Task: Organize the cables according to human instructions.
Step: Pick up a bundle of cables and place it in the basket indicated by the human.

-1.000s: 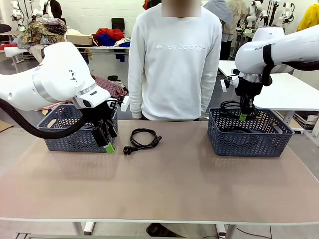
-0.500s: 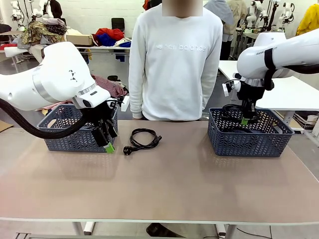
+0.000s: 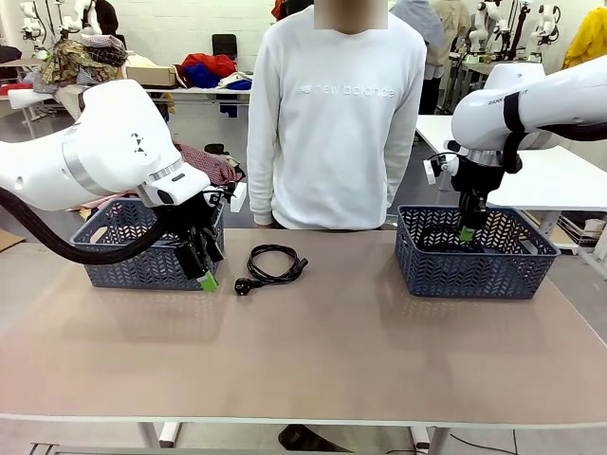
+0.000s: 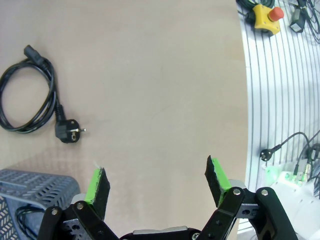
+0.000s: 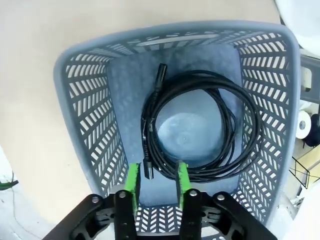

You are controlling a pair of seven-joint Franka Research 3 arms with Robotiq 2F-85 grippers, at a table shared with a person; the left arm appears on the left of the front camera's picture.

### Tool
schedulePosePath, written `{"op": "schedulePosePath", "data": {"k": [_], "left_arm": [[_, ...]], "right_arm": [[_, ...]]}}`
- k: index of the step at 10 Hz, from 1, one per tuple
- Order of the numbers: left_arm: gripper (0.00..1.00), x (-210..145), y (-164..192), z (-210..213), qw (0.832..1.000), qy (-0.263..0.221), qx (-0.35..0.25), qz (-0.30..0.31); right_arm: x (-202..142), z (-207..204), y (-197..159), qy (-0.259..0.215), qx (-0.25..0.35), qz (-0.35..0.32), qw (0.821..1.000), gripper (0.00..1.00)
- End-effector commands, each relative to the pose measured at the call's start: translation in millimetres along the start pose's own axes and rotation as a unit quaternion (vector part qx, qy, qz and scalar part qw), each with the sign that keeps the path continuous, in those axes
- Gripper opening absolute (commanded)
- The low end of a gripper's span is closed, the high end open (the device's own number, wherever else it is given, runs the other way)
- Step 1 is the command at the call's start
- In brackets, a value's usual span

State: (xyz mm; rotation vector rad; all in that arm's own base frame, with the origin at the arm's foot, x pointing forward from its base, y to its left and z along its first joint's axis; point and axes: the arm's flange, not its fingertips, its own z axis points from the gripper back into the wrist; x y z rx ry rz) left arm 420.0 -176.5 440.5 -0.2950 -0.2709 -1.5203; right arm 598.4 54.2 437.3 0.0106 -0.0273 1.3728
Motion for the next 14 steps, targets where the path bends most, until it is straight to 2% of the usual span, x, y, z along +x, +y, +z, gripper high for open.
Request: {"op": "schedulePosePath", "data": {"k": [1, 2, 3, 4, 5, 6, 14], "left_arm": [[1.00, 0.2, 0.0, 0.7, 1.000, 0.000, 0.002, 0.001], [1.00, 0.2, 0.0, 0.7, 1.000, 0.000, 0.002, 0.001], [1.00, 0.2, 0.0, 0.7, 1.000, 0.000, 0.002, 0.001], [1.00, 0.2, 0.0, 0.7, 1.000, 0.000, 0.002, 0.001], [1.00, 0.2, 0.0, 0.7, 1.000, 0.000, 0.002, 0.001], [1.00, 0.2, 0.0, 0.7, 1.000, 0.000, 0.002, 0.001], [1.00, 0.2, 0.0, 0.7, 1.000, 0.000, 0.002, 0.001]], "right_arm": [[-4.3, 9.4, -1.1, -0.014, 0.002, 0.008, 1.000, 0.55], [-3.1, 11.5, -1.4, -0.014, 0.002, 0.008, 1.000, 0.90], [-2.4, 13.9, -1.8, -0.012, 0.003, 0.008, 1.000, 0.75], [-2.4, 16.6, -2.1, -0.011, 0.003, 0.007, 1.000, 1.00], [-2.2, 17.1, -3.0, -0.007, 0.007, 0.009, 1.000, 0.95], [0.1, 16.9, -3.9, -0.005, 0.009, 0.010, 1.000, 1.00], [2.6, 13.7, -1.9, 0.001, 0.004, 0.001, 1.000, 1.00]]}}
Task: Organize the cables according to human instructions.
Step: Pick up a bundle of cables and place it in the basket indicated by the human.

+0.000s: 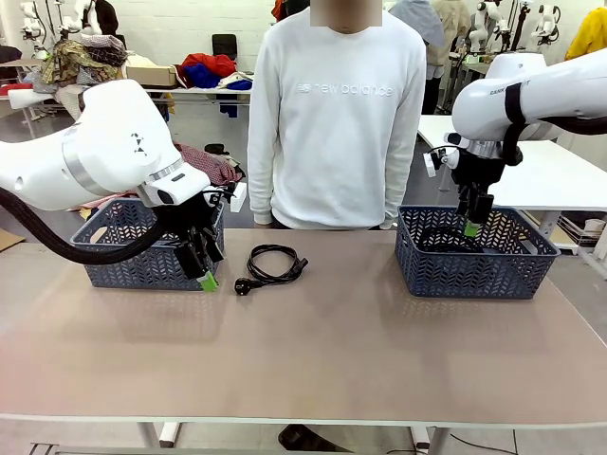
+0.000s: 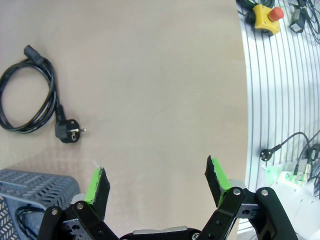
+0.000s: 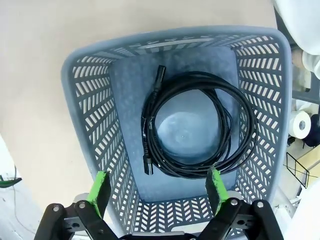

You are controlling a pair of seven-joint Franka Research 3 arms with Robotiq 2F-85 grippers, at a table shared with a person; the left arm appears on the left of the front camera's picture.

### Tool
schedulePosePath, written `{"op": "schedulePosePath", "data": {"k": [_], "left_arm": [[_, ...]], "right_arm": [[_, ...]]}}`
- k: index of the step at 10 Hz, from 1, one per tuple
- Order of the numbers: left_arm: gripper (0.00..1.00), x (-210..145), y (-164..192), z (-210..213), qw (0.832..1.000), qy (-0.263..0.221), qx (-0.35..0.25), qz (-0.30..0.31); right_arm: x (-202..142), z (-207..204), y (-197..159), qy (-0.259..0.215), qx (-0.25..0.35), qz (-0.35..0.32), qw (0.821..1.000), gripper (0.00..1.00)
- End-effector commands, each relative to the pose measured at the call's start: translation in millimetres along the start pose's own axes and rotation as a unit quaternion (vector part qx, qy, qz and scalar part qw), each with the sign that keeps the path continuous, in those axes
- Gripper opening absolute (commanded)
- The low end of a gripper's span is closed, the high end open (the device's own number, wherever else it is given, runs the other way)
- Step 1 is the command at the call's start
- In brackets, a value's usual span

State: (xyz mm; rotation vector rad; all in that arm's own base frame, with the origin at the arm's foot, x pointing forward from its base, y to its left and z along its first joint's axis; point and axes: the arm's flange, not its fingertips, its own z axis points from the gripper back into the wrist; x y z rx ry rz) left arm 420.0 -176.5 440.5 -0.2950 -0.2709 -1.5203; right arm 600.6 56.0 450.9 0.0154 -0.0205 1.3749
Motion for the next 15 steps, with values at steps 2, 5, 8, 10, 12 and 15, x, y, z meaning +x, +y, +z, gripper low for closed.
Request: {"op": "schedulePosePath", "data": {"k": [2, 5, 8, 10, 12, 15], "left_arm": [[1.00, 0.2, 0.0, 0.7, 1.000, 0.000, 0.002, 0.001], [1.00, 0.2, 0.0, 0.7, 1.000, 0.000, 0.002, 0.001], [1.00, 0.2, 0.0, 0.7, 1.000, 0.000, 0.002, 0.001], [1.00, 0.2, 0.0, 0.7, 1.000, 0.000, 0.002, 0.001], [1.00, 0.2, 0.0, 0.7, 1.000, 0.000, 0.002, 0.001], [1.00, 0.2, 0.0, 0.7, 1.000, 0.000, 0.002, 0.001]], "right_arm": [[3.5, 13.9, 15.0, -0.032, 0.027, -0.049, 0.998, 1.00], [15.4, 40.9, 64.9, -0.074, 0.007, -0.065, 0.995, 1.00], [26.8, 49.8, 107.4, -0.125, 0.009, -0.086, 0.988, 1.00], [34.6, 47.1, 135.9, -0.167, -0.004, -0.089, 0.982, 1.00], [45.2, 38.2, 158.1, -0.192, -0.013, -0.078, 0.978, 1.00], [51.6, 29.6, 177.0, -0.203, -0.009, -0.063, 0.977, 1.00]]}}
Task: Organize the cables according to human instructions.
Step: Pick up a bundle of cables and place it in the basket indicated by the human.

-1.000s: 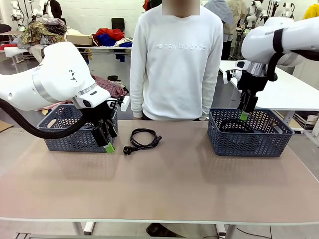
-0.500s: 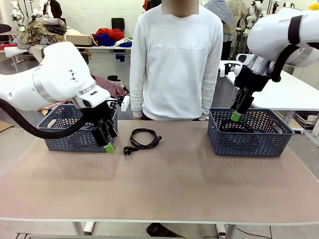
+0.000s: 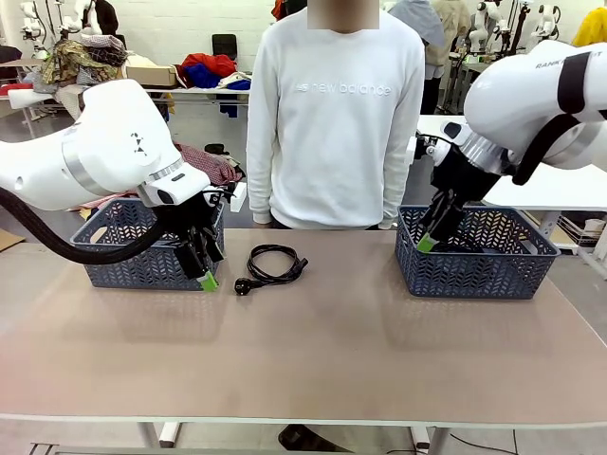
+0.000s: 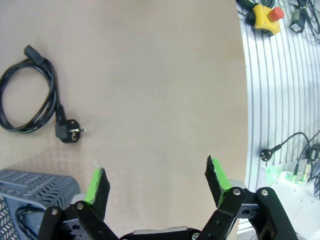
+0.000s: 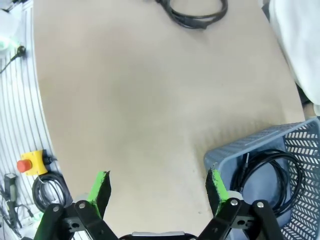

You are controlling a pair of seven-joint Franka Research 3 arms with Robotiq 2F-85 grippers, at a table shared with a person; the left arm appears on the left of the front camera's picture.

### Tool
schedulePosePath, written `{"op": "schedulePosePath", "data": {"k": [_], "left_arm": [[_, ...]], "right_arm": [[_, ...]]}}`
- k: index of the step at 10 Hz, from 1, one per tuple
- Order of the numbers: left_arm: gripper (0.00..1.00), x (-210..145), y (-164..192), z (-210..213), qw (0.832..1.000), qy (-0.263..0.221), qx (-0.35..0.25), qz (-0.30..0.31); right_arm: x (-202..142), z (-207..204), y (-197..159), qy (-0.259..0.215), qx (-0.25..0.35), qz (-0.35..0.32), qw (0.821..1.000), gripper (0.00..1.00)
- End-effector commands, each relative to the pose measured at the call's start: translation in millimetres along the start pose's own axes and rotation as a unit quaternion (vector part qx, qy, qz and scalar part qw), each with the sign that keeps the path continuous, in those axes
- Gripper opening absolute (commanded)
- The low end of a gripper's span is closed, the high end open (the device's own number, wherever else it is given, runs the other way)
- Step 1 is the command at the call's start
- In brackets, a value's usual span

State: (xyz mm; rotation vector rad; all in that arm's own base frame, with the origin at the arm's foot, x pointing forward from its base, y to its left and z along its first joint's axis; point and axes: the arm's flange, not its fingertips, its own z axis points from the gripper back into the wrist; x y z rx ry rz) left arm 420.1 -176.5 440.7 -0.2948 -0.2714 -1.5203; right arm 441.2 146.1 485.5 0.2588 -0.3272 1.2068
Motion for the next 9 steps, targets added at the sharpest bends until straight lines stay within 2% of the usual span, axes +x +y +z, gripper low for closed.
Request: {"op": "schedulePosePath", "data": {"k": [1, 3, 9], "left_arm": [[1.00, 0.0, -0.1, 0.5, 1.000, 0.000, 0.001, 0.001], [1.00, 0.0, -0.1, 0.5, 1.000, 0.000, 0.001, 0.001], [1.00, 0.0, -0.1, 0.5, 1.000, 0.000, 0.001, 0.001]], "right_arm": [[-6.6, -3.5, 4.0, -0.015, 0.001, 0.012, 1.000, 1.00], [-0.4, -3.1, 3.2, 0.001, 0.003, 0.003, 1.000, 1.00], [-0.4, -3.1, 3.2, 0.001, 0.003, 0.003, 1.000, 1.00]]}}
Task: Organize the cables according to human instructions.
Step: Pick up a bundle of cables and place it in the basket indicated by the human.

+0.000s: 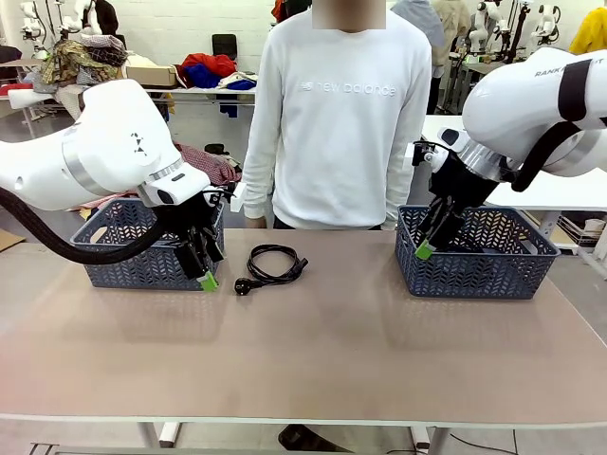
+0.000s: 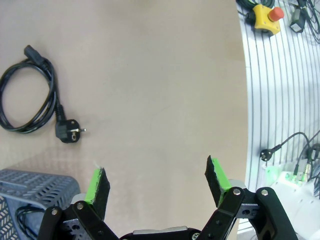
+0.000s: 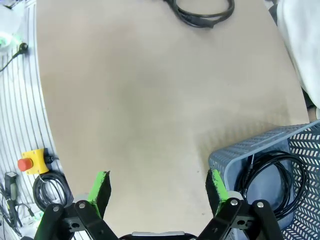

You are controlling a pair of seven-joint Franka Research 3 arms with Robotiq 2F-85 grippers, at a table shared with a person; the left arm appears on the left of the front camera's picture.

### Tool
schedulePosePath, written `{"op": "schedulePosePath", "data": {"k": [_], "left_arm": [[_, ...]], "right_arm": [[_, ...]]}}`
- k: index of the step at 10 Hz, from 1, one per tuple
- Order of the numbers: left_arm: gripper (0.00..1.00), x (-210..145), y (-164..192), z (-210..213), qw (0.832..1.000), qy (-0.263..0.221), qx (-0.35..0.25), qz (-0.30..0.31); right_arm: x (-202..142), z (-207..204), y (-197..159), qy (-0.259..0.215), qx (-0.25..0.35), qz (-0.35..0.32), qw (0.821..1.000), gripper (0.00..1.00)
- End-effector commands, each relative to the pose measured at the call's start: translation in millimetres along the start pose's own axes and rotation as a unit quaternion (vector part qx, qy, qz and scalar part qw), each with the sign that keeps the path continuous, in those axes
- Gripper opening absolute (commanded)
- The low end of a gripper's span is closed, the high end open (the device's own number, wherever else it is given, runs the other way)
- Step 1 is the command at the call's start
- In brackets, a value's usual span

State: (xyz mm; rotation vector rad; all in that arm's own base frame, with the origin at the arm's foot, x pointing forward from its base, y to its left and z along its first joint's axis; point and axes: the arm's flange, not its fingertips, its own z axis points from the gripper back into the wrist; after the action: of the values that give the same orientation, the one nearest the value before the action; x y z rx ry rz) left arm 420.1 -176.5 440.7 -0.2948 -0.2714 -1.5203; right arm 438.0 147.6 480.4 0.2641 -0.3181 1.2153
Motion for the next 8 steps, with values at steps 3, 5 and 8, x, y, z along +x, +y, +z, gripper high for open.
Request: {"op": "schedulePosePath", "data": {"k": [3, 5, 8], "left_arm": [[1.00, 0.0, -0.1, 0.5, 1.000, 0.000, 0.001, 0.001], [1.00, 0.0, -0.1, 0.5, 1.000, 0.000, 0.001, 0.001], [1.00, 0.0, -0.1, 0.5, 1.000, 0.000, 0.001, 0.001]], "right_arm": [[1.2, 1.8, -0.2, -0.002, -0.002, -0.001, 1.000, 1.00], [1.2, 1.8, -0.2, -0.002, -0.002, -0.001, 1.000, 1.00], [1.2, 1.8, -0.2, -0.002, -0.002, -0.001, 1.000, 1.00]]}}
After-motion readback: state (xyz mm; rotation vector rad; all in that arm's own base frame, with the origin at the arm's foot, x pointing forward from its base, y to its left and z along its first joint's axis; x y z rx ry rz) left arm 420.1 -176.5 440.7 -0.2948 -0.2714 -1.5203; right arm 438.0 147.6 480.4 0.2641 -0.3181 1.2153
